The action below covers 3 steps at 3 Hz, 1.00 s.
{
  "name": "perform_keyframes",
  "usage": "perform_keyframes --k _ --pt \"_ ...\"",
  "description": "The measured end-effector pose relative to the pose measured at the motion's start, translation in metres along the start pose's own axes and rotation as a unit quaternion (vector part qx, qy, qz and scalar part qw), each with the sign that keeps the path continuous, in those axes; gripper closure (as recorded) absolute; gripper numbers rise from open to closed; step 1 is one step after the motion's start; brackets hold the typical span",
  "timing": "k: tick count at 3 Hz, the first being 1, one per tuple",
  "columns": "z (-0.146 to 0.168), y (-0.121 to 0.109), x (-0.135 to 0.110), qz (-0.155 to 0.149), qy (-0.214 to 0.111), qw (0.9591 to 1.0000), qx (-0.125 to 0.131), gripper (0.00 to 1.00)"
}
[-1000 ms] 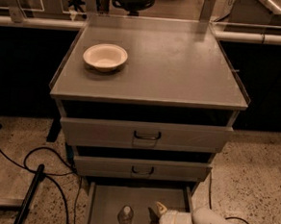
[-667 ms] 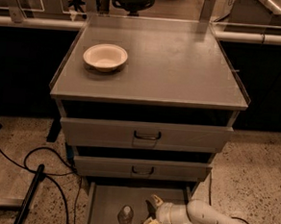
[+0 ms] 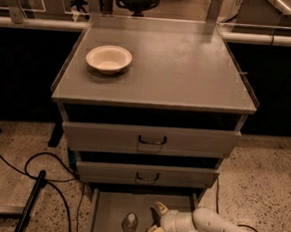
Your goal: Pick water bottle from bottom drawer and place on counter
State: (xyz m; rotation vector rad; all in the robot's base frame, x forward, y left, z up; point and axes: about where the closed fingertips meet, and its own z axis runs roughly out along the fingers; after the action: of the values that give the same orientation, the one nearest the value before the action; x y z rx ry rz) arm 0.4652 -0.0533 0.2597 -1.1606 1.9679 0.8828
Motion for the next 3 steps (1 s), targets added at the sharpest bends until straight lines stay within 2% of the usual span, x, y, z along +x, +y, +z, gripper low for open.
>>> perform_keyframes --k 1,2,3 --pt "0.021 -0.002 0.000 -0.008 -0.023 0.9996 -0.012 0.00" --pt "0.043 -0.008 -0.012 -0.028 -0.057 0.9978 -0.022 0.00" --pt "0.054 -0.007 -0.013 -0.021 -0.074 0.9964 -0.035 0.00"
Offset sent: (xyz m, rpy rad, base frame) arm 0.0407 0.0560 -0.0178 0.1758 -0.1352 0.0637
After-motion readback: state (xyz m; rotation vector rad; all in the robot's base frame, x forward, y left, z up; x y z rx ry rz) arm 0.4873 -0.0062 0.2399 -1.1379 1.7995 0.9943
